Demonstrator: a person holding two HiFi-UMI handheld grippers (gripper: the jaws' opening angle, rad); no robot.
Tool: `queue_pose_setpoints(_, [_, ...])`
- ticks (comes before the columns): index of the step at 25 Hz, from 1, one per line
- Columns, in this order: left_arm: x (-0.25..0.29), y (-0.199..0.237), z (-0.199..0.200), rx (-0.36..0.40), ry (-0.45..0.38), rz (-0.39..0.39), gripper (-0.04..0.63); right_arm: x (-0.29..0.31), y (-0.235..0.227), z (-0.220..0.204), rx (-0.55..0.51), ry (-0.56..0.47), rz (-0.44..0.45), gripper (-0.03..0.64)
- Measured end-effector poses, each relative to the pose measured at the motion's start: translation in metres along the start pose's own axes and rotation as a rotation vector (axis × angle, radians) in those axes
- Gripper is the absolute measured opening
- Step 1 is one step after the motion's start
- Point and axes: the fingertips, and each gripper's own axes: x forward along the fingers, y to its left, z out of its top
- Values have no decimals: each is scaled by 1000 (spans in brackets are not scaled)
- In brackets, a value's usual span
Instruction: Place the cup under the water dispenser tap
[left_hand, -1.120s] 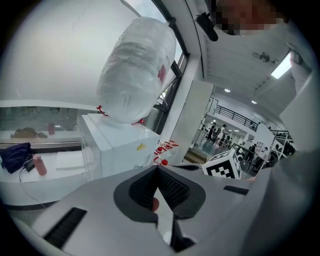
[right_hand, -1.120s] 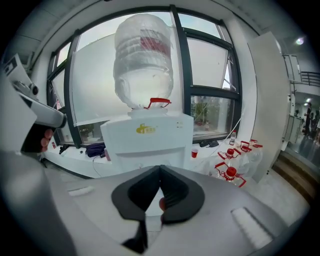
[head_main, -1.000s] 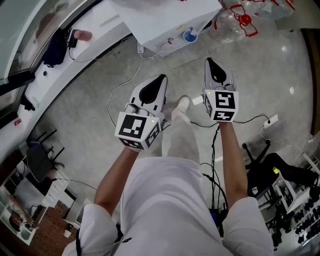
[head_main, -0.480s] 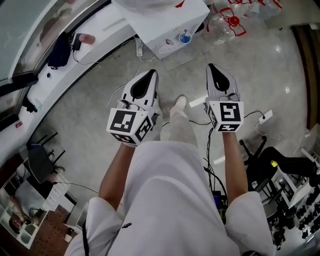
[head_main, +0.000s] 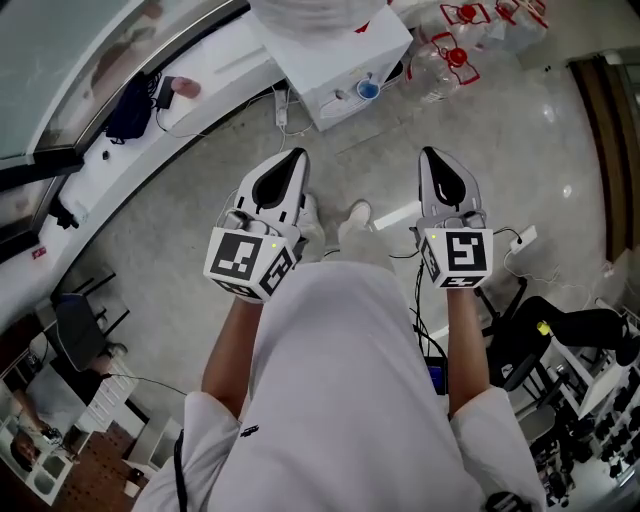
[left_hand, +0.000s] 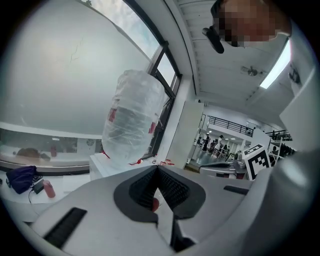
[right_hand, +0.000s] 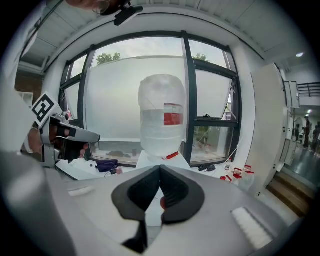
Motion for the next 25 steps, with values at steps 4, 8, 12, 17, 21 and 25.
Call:
queue_pose_setpoints(4, [-13, -6, 12, 11, -17, -24, 7, -17, 7, 18, -28, -20, -14, 10])
queue_pose_setpoints(8, [-18, -13, 19, 25, -21, -47, 7, -32, 8, 32, -32, -45, -33, 11])
queue_pose_setpoints(12, [-23, -23, 30, 47, -39, -71, 7, -48, 6, 42, -33, -64, -57, 10])
queue_pose_setpoints(17, [-27, -30, 47, 76, -64, -97, 6, -64, 2, 56, -31, -96, -83, 11])
queue_pose_setpoints(21, [-25, -37, 52, 93, -72, -110, 6, -74, 3, 57, -30, -104, -107, 10])
queue_pose_setpoints(25, [-28, -42, 52, 104, -63, -128, 6, -78, 22, 59, -97, -95, -112, 11])
